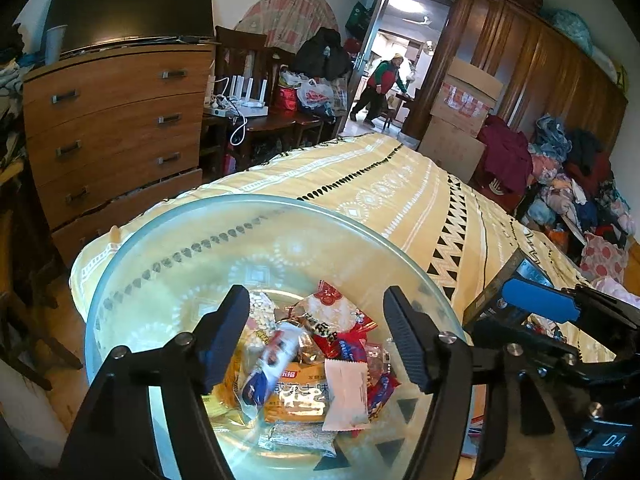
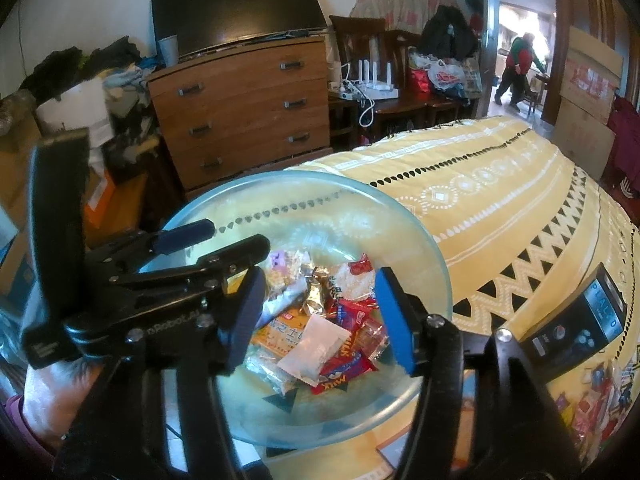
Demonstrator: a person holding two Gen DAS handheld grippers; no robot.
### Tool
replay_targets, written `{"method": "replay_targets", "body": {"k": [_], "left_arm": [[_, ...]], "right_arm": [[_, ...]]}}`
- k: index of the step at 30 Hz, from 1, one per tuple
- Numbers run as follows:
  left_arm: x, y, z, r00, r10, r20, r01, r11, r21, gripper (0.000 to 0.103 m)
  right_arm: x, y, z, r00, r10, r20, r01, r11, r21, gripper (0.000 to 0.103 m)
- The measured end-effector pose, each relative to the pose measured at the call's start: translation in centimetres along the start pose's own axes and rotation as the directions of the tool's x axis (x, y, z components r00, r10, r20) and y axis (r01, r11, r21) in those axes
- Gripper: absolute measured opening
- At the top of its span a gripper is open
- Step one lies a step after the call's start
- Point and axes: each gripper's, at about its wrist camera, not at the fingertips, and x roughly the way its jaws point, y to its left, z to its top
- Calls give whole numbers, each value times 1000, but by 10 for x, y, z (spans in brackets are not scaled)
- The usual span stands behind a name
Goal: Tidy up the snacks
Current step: 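Open both tools to drop the two packs into the bowl, then move both tools back over the snack pile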
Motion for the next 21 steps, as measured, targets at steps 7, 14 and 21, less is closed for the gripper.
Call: {"method": "replay_targets", "body": {"k": [7,14,21], "left_arm": [[-14,-8,1,999,-27,39,27,1000,10,76],[-27,-23,-1,997,-38,71,35,998,45,79],[-58,-45,0,981,-37,189,18,995,102,85]], "right_arm": [[-32,-1,-11,997,8,78,-9,1000,8,65],[-61,-4,-33,993,9,120,-13,999,35,66],[-93,-11,-61,987,-16,162,8,999,54,73]]}}
